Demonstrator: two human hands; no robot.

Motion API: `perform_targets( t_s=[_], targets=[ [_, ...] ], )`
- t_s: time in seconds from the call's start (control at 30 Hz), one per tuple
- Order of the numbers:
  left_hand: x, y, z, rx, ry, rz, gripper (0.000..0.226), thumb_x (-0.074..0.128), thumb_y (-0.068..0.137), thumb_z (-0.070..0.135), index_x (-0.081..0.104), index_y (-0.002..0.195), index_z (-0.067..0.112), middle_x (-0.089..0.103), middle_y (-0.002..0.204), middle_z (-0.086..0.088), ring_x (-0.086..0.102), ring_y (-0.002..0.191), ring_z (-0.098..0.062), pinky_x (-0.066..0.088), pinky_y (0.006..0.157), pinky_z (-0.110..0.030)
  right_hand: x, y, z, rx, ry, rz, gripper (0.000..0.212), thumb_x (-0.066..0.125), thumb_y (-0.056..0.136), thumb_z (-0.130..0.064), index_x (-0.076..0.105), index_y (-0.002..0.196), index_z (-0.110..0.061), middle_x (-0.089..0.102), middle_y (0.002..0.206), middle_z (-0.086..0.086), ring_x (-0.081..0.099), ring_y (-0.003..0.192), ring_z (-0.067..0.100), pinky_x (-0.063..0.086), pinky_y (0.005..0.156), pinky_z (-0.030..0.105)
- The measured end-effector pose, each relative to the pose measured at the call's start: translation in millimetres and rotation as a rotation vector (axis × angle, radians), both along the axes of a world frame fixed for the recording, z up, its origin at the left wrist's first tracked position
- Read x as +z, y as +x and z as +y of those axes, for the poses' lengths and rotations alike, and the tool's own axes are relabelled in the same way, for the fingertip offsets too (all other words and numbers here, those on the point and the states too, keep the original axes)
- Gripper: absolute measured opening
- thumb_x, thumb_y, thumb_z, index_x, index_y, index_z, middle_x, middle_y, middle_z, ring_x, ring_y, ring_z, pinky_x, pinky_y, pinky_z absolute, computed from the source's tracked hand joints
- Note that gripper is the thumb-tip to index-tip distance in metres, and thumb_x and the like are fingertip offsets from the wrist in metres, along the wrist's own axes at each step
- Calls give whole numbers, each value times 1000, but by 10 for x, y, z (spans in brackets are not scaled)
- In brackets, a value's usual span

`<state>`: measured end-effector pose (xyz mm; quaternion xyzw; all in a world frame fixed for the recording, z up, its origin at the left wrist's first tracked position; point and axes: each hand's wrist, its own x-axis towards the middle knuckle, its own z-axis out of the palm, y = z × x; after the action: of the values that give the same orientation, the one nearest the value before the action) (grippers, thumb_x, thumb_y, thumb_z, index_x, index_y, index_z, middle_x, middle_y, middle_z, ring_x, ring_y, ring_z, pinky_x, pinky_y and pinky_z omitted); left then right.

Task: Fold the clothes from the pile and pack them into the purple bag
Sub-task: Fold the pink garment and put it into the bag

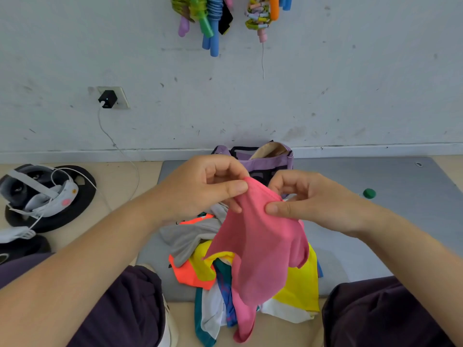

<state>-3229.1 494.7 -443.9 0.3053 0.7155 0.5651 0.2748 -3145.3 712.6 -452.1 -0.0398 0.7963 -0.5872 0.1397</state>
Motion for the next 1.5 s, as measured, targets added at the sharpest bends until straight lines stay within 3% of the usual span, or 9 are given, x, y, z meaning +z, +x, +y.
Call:
perform_targets(
  t_s=[0.23, 0.33, 0.5, 0.6, 0.73, 0.87, 1.13, 1.37, 1.5],
  targets=[
    [-66, -9, 22, 3, -170, 331, 8, 74, 85, 22, 73, 84, 30, 69, 75, 18, 60, 66, 5, 46, 65, -13, -71, -5, -113, -112, 51, 155, 11, 76, 80, -15, 66, 82, -11, 66, 74, 6, 57, 62, 8, 47, 61, 16],
    [-61, -65, 7, 147, -89, 370, 19, 70, 87, 11, 73, 82, 29, 70, 73, 10, 65, 62, -6, 54, 64, -21, -123, -37, -73, -84, 110, 146, 9, 75, 82, -17, 68, 86, -15, 66, 77, -4, 58, 65, 7, 49, 63, 18],
    [-4, -344, -163, 363, 43, 239, 14, 63, 91, 4, 72, 85, 12, 68, 72, 1, 66, 60, -15, 58, 61, -24, -270, -171, 271, -96, 442, 69, 12, 74, 84, -22, 66, 85, -13, 64, 88, 14, 52, 70, 13, 50, 75, 39],
    [-68, -497, -294, 371, -134, 316, 6, 67, 90, 9, 72, 88, 7, 69, 78, -11, 67, 63, -22, 58, 72, -43, -300, -226, 457, -229, 513, 90, 9, 75, 83, -24, 66, 79, -23, 65, 79, -3, 54, 70, 8, 47, 71, 26],
    [-222, -515, -358, 204, -367, 419, 8, 80, 78, 30, 76, 86, 29, 74, 84, 12, 67, 78, -5, 55, 78, -34, -286, -279, 542, -314, 477, 157, 12, 76, 81, -23, 68, 74, -28, 61, 71, -15, 53, 63, -4, 38, 62, 4],
    [-352, -515, -325, 309, -280, 410, 8, 77, 82, 23, 77, 81, 31, 74, 78, 7, 70, 68, -17, 59, 72, -39, -298, -266, 572, -347, 535, 215, 13, 78, 80, -22, 68, 74, -30, 66, 78, -13, 54, 62, -6, 38, 61, 4],
    [-415, -574, -305, 474, -141, 276, 10, 77, 82, 17, 77, 82, 28, 75, 78, 6, 70, 64, -18, 60, 59, -26, -289, -267, 584, -325, 630, 248, 23, 77, 80, -22, 65, 73, -40, 67, 82, -15, 56, 65, -2, 37, 61, 3],
    [-463, -629, -332, 365, -271, 237, 8, 82, 76, 23, 78, 79, 30, 76, 82, 6, 68, 79, -9, 54, 81, -32, -310, -294, 586, -330, 805, 414, 8, 69, 84, -7, 72, 83, -14, 63, 85, 1, 56, 78, 18, 37, 70, 20],
    [-466, -625, -338, 341, -273, 214, 11, 71, 85, 40, 78, 81, 33, 76, 85, 12, 70, 83, -6, 54, 84, -29, -272, -276, 591, -391, 760, 494, 10, 66, 84, 1, 70, 84, -8, 56, 93, 3, 52, 77, 13, 34, 71, 9]
  ],
)
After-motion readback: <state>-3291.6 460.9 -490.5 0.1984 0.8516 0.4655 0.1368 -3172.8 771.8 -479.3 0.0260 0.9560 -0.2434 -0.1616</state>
